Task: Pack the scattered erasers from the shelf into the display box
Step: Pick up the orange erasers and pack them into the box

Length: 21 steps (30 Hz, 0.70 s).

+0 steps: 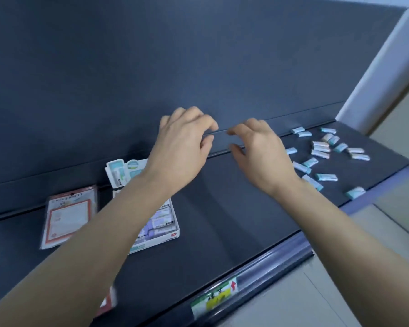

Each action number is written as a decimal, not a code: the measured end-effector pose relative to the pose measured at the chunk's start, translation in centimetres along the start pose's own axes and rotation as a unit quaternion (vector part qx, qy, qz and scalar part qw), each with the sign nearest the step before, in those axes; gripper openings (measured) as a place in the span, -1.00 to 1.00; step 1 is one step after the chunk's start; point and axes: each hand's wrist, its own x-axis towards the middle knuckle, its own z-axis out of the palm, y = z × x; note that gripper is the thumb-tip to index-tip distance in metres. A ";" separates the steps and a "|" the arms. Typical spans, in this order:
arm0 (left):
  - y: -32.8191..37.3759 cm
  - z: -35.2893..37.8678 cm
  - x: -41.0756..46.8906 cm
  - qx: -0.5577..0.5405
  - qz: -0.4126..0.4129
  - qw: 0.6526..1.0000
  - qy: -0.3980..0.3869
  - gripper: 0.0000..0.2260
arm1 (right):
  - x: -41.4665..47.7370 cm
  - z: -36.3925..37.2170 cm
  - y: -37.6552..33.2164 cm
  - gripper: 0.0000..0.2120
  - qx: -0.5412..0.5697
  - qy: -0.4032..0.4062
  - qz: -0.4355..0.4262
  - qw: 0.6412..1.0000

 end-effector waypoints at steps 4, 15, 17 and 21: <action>5.0 1.2 1.9 -0.012 0.047 0.999 -0.002 -0.84 | -1.2 -3.6 4.5 -0.77 -0.023 0.035 0.023 0.999; 22.8 11.1 7.2 -0.036 0.117 0.992 -0.009 -0.83 | -7.6 -13.1 22.7 -0.80 -0.077 0.071 0.079 0.991; 25.2 13.4 8.0 -0.035 0.119 0.992 -0.018 -0.83 | -8.7 -14.5 26.1 -0.78 -0.084 0.064 0.094 0.990; 27.9 17.1 9.5 -0.026 0.107 0.993 -0.039 -0.83 | -10.0 -15.9 31.1 -0.77 -0.080 0.052 0.115 0.989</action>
